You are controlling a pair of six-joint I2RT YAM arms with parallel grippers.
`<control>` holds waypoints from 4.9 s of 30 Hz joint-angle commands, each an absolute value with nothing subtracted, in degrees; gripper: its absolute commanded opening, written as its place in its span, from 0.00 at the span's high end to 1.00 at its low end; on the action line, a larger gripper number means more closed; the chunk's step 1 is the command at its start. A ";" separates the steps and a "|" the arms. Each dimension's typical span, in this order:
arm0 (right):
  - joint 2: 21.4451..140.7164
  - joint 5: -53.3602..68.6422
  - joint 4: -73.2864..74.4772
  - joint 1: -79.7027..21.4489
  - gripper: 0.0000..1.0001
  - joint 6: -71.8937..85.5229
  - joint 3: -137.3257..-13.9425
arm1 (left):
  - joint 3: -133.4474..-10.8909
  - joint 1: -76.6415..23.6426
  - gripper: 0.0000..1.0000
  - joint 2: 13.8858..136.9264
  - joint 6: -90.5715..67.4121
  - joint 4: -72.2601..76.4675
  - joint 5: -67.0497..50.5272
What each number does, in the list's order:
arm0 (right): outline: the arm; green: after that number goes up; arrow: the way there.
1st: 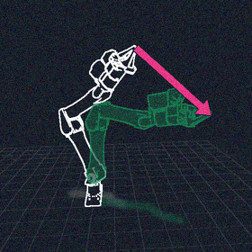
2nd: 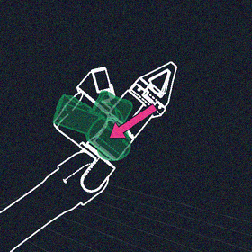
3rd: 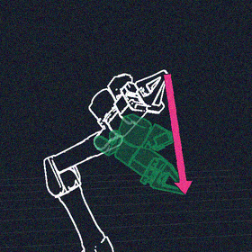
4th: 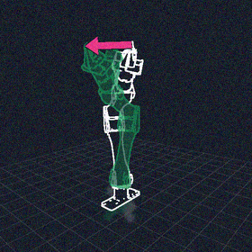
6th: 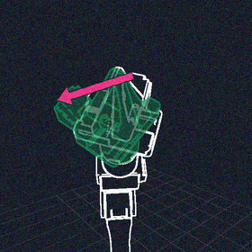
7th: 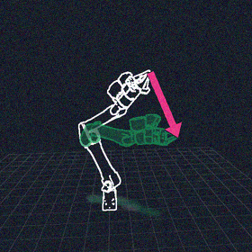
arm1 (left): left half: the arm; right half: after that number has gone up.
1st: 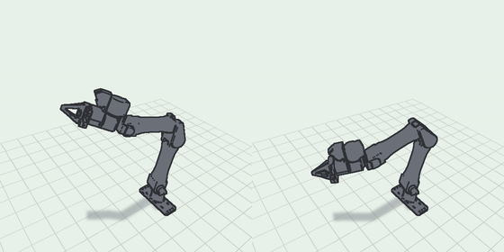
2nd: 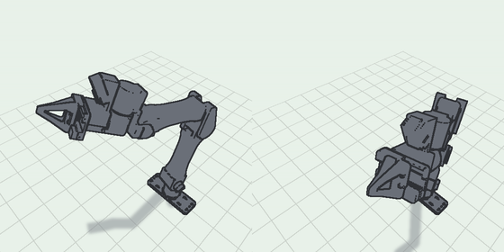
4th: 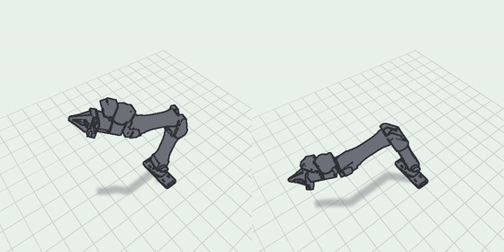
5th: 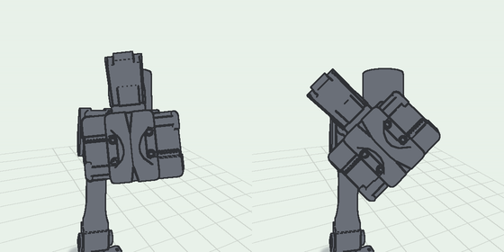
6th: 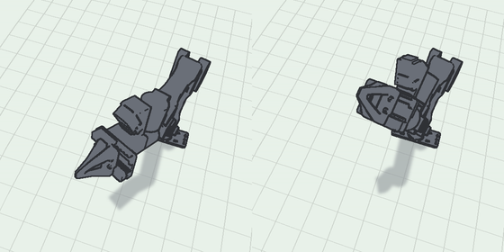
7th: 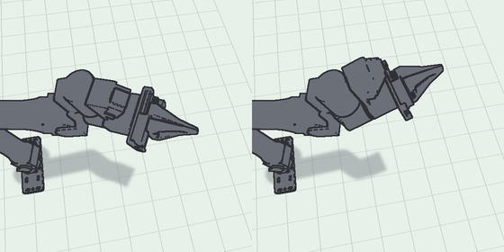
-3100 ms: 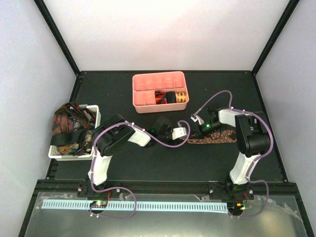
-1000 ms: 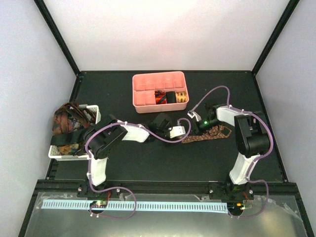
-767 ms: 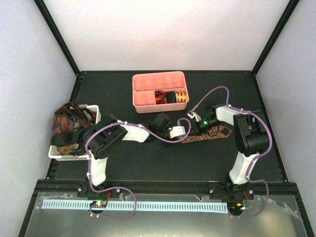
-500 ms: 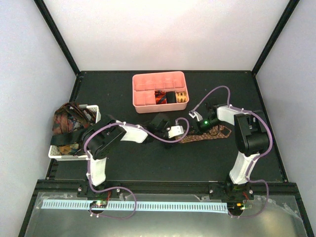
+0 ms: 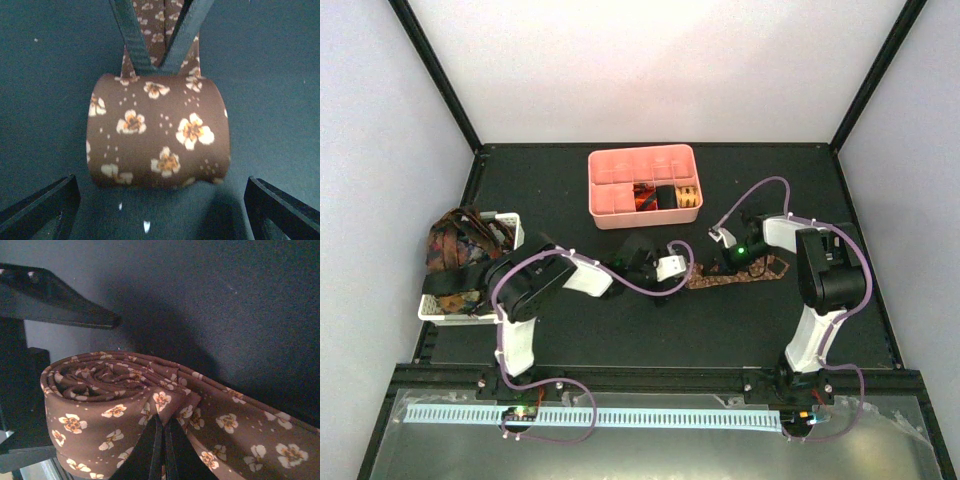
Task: Roll the ties
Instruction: Roll the tie at the center of the board.
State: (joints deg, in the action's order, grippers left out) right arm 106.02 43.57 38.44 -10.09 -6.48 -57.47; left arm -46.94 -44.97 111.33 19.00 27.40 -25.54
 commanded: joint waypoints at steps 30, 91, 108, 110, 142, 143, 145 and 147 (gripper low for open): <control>101.43 56.22 41.08 -10.57 0.46 -7.37 -57.86 | -50.24 -46.85 0.61 114.28 20.30 14.08 -18.93; 102.80 55.88 38.61 -8.19 0.53 -5.69 -56.20 | -50.55 -46.40 0.62 115.86 18.27 17.75 -24.43; 107.05 50.88 36.20 -13.67 0.98 -2.56 -57.23 | -53.27 -46.32 0.58 116.56 17.13 13.84 -25.21; 107.32 49.56 37.45 -12.74 0.98 -3.42 -57.28 | -52.95 -46.13 0.56 116.42 17.17 14.08 -25.84; 106.71 46.47 39.45 -9.10 0.80 -5.97 -57.56 | -53.54 -47.55 0.54 118.56 15.60 24.83 -23.53; 106.17 47.44 40.40 -8.99 0.74 -6.67 -58.16 | -52.66 -47.55 0.55 117.66 16.16 23.55 -22.50; 104.68 49.34 41.40 -8.88 0.65 -7.97 -58.85 | -51.29 -47.55 0.55 116.25 17.39 19.94 -20.88; 103.13 52.25 41.26 -9.13 0.58 -7.84 -58.50 | -50.42 -47.55 0.55 115.35 17.97 17.55 -19.53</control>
State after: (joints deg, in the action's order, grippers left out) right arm 106.69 48.56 39.94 -9.19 -6.02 -57.43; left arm -53.12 -47.35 117.32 14.92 28.32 -24.16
